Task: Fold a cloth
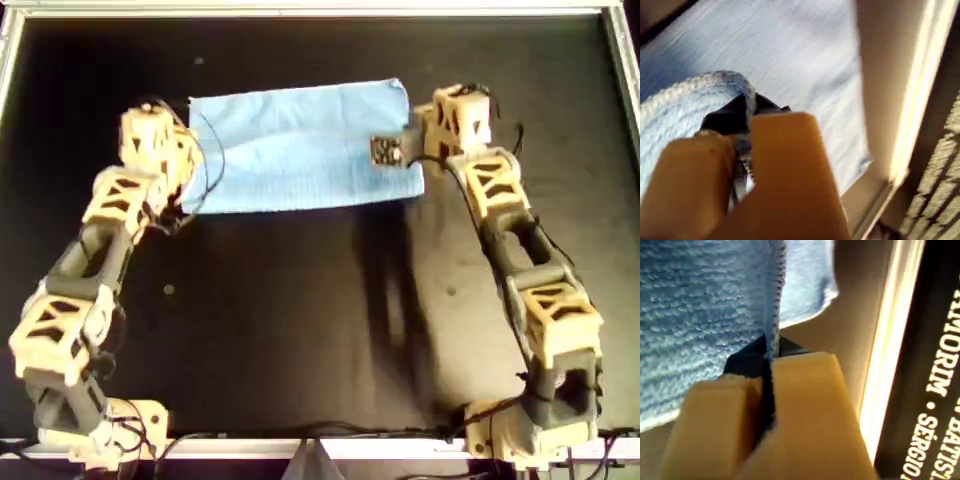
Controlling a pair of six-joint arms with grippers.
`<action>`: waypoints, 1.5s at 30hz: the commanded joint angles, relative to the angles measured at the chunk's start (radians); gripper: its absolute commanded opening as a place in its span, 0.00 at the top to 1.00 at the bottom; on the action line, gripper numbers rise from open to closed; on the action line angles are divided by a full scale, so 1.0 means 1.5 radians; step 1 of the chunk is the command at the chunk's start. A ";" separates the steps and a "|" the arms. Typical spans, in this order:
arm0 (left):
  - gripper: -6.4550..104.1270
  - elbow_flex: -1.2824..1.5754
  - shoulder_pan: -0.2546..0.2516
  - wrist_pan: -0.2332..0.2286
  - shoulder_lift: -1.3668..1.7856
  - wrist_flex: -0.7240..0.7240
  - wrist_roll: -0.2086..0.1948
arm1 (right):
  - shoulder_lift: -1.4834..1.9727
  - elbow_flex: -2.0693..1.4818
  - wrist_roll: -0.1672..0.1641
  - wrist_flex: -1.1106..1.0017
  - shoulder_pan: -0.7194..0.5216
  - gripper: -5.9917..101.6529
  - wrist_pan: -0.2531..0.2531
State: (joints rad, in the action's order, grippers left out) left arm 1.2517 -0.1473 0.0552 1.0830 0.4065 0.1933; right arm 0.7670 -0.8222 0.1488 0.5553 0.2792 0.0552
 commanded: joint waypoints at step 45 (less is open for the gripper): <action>0.39 -0.303 0.032 -0.001 -0.172 -0.010 0.002 | -0.314 0.589 0.003 -0.031 -0.020 0.48 -0.004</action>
State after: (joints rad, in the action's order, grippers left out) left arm 0.8544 -0.1243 0.0583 0.7716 0.4065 0.1933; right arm 0.2301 -0.0506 0.1488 0.5553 0.2623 0.0506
